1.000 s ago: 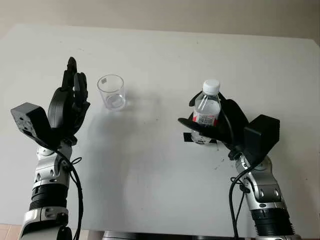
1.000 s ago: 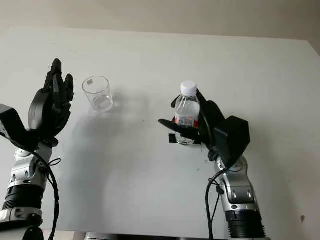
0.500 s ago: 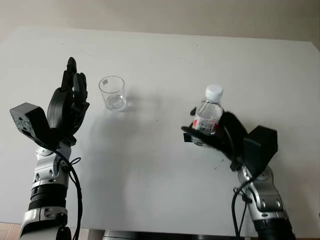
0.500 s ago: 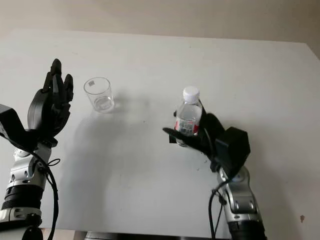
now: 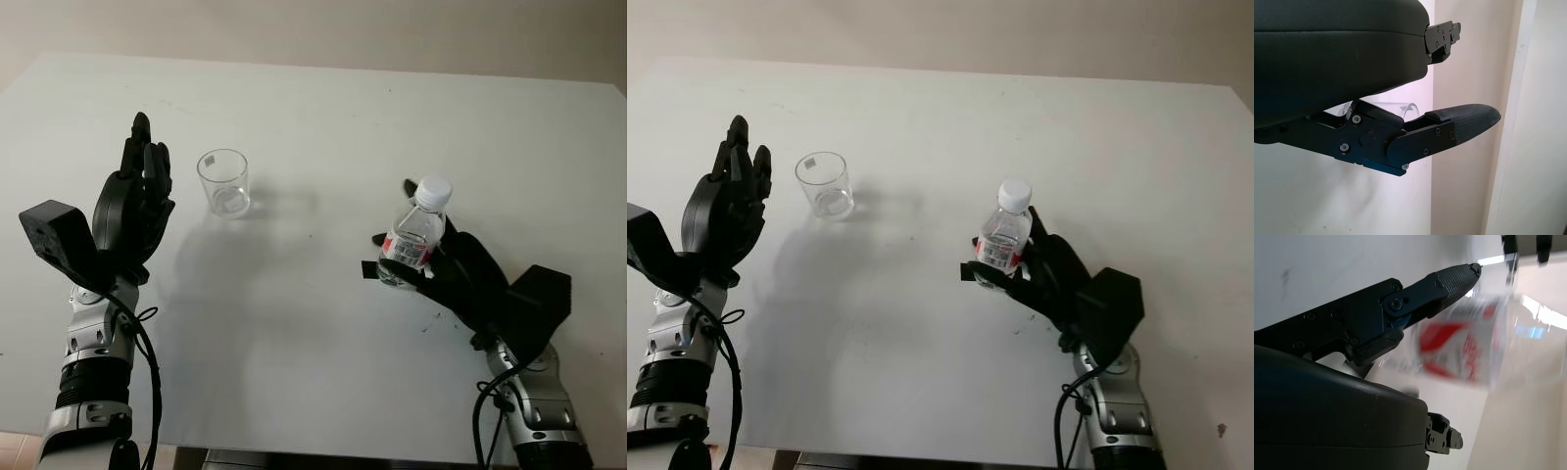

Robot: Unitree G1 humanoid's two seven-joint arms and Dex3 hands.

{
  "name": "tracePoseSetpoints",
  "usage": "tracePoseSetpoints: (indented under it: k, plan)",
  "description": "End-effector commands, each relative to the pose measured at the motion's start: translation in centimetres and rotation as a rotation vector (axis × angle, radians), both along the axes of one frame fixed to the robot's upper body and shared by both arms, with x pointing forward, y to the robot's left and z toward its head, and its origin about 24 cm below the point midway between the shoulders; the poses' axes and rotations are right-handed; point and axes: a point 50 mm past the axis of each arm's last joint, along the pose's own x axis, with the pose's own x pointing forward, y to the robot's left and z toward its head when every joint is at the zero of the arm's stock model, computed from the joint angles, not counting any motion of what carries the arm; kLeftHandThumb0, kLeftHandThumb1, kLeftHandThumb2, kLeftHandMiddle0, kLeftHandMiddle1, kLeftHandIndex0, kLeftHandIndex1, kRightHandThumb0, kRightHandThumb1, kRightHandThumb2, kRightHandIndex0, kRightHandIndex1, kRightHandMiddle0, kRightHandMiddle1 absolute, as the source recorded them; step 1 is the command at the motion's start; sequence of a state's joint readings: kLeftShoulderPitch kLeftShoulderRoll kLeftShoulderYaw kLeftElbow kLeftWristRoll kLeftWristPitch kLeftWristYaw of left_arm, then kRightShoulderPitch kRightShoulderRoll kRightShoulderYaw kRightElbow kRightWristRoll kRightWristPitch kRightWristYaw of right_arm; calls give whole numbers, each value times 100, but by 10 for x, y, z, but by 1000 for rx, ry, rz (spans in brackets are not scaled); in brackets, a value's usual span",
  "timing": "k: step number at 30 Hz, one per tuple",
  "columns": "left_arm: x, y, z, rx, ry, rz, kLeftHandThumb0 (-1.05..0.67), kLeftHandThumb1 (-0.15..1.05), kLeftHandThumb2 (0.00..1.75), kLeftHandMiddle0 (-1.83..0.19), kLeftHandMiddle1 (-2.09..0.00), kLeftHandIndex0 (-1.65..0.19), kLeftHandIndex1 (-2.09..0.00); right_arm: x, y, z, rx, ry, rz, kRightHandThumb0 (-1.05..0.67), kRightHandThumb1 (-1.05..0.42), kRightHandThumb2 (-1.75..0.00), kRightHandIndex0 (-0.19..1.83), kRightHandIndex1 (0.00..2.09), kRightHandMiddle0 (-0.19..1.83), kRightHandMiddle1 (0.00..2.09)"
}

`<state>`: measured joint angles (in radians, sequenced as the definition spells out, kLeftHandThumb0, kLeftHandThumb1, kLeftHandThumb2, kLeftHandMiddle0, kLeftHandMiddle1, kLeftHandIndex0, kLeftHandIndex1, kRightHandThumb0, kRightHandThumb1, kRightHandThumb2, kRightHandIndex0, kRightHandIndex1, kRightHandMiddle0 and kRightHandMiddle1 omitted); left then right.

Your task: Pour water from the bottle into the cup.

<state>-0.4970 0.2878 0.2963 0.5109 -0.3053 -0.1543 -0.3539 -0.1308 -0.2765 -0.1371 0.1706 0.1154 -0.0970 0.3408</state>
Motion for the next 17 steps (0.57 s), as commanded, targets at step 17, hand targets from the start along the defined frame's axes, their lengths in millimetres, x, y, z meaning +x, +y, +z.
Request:
tracePoseSetpoints:
  k: [17]
  plan:
    - [4, -2, 6, 5, -29, 0, -74, 105, 72, 19, 0, 19, 0, 7, -5, 22, -37, -181, -32, -92, -96, -6, -19, 0, -19, 0]
